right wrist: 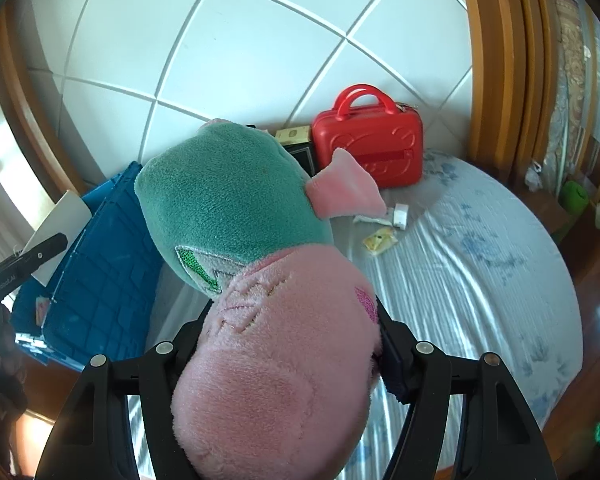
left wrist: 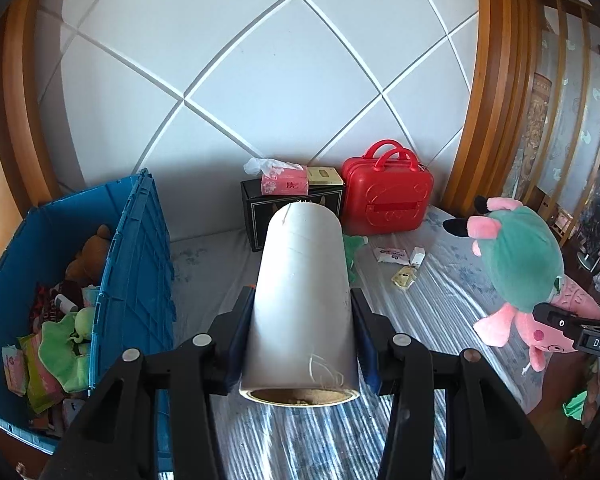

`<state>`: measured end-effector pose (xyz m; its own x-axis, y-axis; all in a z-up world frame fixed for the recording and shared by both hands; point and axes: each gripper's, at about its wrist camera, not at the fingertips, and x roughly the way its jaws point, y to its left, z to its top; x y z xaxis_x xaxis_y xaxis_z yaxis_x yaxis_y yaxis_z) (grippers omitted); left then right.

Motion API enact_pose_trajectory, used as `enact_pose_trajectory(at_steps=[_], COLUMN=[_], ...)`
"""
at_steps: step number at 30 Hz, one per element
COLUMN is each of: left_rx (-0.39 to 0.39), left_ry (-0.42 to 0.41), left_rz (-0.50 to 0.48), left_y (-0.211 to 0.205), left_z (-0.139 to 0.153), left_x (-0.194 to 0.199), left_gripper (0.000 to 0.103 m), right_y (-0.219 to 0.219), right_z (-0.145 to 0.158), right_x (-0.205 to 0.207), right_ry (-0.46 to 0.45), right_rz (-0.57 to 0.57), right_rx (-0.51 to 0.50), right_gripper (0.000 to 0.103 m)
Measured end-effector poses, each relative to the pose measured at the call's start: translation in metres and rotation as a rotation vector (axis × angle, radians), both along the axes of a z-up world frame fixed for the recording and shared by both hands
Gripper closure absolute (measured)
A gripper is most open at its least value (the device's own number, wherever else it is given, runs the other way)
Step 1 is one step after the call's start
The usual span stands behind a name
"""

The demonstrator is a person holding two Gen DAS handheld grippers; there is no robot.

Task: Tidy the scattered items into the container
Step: 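Lift and carry the paper roll with the left gripper while the right carries the pig plush toward the crate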

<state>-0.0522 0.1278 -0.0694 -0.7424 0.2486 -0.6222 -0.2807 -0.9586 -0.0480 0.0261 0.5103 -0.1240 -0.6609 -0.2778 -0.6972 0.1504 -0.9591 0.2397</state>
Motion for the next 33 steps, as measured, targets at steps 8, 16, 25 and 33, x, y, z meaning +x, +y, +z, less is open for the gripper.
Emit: enact_pose_trajectory(at_steps=[8,16,25,33], left_rx=[0.027,0.047,0.061,0.073], left_ry=[0.029,0.052,0.065,0.074], left_rz=[0.001,0.005,0.022,0.03], left_y=[-0.029,-0.054,-0.079,-0.1], left_z=[0.011,0.018,0.023,0.025], left_x=[-0.002,-0.003,-0.003,-0.002], left_gripper=[0.058,0.058,0.058,0.058], right_y=[-0.032,-0.059,-0.083,-0.102], right_z=[0.014,0.023,0.029,0.036], right_x=[0.003,0.007,0.008,0.012], right_ry=[0.02,0.039,0.049,0.06], right_rz=[0.013,0.029,0.043,0.052], right_rx=[0.021,0.027,0.03,0.024], right_gripper=[0.035,0.035,0.035,0.035])
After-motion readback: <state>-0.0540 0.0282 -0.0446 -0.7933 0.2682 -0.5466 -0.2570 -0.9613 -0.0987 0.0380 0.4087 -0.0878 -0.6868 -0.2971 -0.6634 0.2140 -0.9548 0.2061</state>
